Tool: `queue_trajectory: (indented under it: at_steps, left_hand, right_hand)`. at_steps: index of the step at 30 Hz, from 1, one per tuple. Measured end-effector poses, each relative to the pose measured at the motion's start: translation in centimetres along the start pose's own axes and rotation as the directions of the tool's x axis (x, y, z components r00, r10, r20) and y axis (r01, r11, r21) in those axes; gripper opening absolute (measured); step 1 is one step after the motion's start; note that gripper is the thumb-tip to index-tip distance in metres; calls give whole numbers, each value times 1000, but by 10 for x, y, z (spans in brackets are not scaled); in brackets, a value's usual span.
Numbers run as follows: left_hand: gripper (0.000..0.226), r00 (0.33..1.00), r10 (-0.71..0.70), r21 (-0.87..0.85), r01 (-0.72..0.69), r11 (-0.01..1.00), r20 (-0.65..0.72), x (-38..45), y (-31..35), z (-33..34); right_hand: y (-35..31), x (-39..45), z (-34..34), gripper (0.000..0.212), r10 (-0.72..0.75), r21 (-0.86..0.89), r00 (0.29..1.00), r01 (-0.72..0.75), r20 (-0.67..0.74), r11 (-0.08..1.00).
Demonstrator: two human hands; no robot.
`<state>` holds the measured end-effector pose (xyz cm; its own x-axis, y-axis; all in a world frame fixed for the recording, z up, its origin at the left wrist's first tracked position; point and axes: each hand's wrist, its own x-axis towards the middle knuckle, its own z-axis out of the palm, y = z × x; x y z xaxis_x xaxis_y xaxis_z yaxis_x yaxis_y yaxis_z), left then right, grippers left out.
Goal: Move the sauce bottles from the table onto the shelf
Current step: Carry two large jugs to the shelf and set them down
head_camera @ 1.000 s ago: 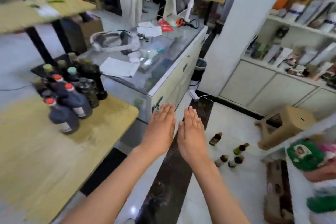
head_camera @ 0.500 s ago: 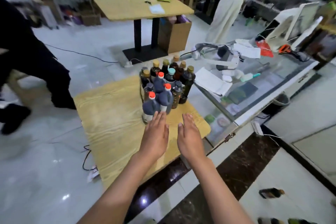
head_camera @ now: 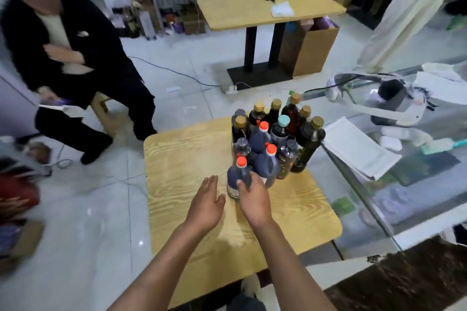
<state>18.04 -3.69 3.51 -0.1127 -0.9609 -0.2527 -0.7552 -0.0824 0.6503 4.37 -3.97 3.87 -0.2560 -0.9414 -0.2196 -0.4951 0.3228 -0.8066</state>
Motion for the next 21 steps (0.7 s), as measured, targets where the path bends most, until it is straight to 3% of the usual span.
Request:
queue_trajectory:
  at_steps: [6, 11, 13, 15, 18, 21]
  left_hand:
    - [64, 998, -69, 16, 69, 998, -8, 47, 16, 1]
    - [66, 998, -22, -113, 15, 994, -65, 73, 27, 9]
    - [67, 999, -14, -190, 6, 982, -39, 81, 31, 14]
    - [66, 998, 8, -290, -24, 957, -57, 87, 33, 19]
    - [65, 996, -24, -367, -8, 930, -84, 89, 31, 23]
    - [53, 1000, -8, -338, 3, 941, -14, 84, 31, 26]
  right_hand:
    - [3, 46, 3, 29, 89, 53, 996, -90, 8, 995]
    - [8, 45, -20, 11, 108, 197, 942, -46, -318, 979]
    - [15, 52, -28, 19, 115, 227, 910, -24, -398, 974]
    - [22, 64, -34, 27, 150, 246, 913, -57, -379, 968]
    - [34, 82, -36, 17, 165, 238, 962, -112, -218, 965]
    - [45, 89, -37, 39, 131, 219, 983, -101, -126, 971]
